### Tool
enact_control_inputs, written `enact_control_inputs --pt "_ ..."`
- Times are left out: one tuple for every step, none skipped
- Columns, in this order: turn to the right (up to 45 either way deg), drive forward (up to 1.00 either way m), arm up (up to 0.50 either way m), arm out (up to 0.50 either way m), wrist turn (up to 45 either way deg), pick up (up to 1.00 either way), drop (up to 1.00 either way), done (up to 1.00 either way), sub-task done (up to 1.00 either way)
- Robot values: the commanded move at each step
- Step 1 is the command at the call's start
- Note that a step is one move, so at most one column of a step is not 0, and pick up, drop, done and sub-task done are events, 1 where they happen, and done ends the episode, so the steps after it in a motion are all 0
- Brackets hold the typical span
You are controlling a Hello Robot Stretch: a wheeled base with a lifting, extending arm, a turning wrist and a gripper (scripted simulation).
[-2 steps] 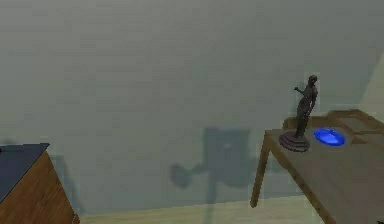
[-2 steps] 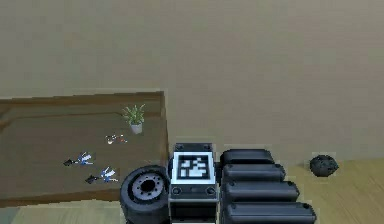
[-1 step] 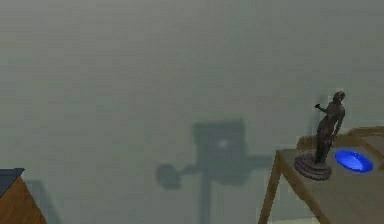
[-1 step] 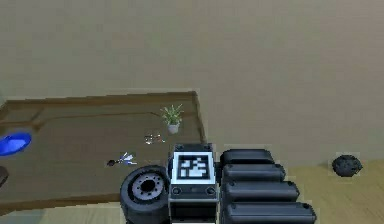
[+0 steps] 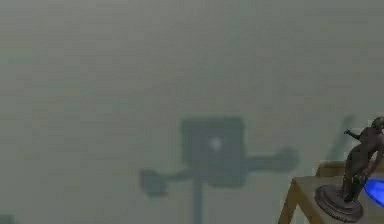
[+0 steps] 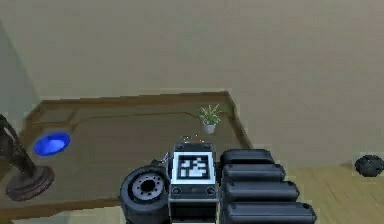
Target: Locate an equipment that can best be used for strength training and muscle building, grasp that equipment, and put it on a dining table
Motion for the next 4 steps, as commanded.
enact_control_inputs --pt "-45.0 0.00 0.00 0.00 0.0 0.00 0.00 0.00 0.00" --pt "-45.0 0.00 0.00 0.00 0.0 0.00 0.00 0.00 0.00" --pt "-15.0 0.00 0.00 0.00 0.0 0.00 0.00 0.00 0.00" --pt "0.0 0.15 0.00 0.00 0.0 0.00 0.00 0.00 0.00"
